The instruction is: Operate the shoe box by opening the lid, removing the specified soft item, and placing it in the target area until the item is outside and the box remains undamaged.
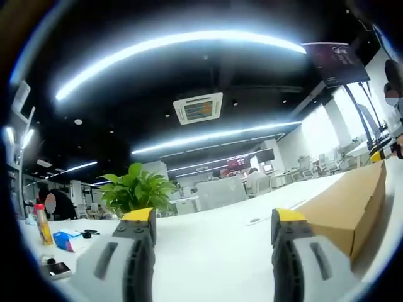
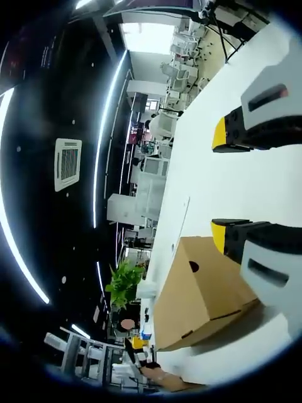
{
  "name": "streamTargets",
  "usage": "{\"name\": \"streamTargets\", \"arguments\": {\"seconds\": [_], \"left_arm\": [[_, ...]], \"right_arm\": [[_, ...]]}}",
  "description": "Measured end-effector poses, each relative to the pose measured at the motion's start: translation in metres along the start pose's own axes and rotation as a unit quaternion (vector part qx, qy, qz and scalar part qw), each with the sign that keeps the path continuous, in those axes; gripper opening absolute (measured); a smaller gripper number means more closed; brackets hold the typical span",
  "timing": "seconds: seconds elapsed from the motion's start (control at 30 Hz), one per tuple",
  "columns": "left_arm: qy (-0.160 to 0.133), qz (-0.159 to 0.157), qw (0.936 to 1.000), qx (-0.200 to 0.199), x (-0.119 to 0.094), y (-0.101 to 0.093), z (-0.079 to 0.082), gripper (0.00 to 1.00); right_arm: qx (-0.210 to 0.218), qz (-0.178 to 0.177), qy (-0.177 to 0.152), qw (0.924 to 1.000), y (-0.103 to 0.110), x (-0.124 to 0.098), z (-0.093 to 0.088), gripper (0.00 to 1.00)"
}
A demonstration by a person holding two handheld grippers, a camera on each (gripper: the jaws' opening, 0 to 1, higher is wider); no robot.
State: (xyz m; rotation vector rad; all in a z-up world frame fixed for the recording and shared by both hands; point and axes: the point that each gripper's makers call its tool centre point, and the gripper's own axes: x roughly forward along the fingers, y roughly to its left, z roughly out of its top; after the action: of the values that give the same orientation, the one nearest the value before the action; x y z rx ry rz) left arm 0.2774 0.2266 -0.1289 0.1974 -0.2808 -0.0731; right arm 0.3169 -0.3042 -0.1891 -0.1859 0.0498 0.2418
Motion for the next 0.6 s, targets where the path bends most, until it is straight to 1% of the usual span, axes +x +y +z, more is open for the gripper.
{"name": "streamTargets", "arguments": {"seconds": [0.23,0.43,0.6], "left_arm": [[0.012,-0.011,0.9999,0.003,0.004,-0.006,-0.005,0.76],[0.017,-0.016,0.9997,0.005,0.006,-0.009,-0.007,0.76],[0.017,-0.020,0.9996,0.008,0.007,-0.012,-0.006,0.76]], "right_arm": [[0.004,-0.002,0.008,1.0000,-0.001,0.003,-0.003,0.42],[0.000,0.004,0.014,0.9999,0.002,0.005,-0.005,0.42],[-0.004,0.008,0.012,0.9999,0.005,0.005,-0.002,0.42]]}}
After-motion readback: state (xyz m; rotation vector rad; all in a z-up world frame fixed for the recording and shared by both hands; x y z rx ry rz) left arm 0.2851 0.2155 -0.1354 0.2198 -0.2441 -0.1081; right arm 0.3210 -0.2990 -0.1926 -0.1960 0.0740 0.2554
